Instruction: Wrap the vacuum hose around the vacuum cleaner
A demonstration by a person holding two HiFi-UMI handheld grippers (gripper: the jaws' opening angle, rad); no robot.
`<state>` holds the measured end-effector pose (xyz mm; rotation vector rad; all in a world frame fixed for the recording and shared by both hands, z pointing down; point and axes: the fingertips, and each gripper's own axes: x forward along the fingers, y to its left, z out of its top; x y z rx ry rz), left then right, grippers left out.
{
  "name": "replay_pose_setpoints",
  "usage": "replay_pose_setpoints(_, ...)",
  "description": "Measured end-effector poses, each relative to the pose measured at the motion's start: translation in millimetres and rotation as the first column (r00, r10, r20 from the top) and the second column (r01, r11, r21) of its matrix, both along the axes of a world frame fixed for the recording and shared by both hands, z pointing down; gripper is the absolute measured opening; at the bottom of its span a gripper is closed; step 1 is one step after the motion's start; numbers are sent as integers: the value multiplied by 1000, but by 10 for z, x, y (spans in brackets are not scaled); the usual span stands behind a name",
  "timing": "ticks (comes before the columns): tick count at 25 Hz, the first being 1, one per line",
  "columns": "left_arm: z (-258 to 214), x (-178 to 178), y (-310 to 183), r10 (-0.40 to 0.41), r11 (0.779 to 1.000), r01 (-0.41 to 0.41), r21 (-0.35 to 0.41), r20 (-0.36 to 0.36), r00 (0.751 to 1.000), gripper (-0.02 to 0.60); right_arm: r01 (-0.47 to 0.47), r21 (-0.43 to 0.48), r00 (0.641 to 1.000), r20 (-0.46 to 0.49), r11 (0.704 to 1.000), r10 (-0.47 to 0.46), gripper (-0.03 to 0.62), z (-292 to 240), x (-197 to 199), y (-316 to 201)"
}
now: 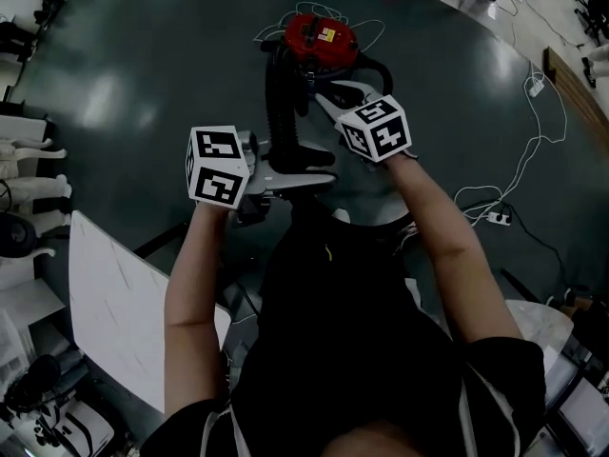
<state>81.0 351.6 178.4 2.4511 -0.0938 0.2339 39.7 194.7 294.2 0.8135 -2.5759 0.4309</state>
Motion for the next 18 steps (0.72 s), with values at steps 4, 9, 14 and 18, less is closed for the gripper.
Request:
replay_pose_setpoints(4,-39,-69,-19,80,997,-80,3,10,997,149,99,88,995,-39,991,-96,212,-157,-223,-214)
replay_pose_setpoints(9,-98,-135,-183,133,991,-133,2,-12,991,149,132,142,989,-88,981,-120,306,-235,-414,-601)
replay_pose_setpoints(14,-182,-181,-264,175,985,-175,-6,-29,984,150,176,187,980,-121,967,-155,354,-222,-616,-913)
replay_pose_setpoints(18,-249,-184,-329,224,975,-224,5,-49,973,149,177,280,977,-166,944,-134,247,-303,-651,-1215)
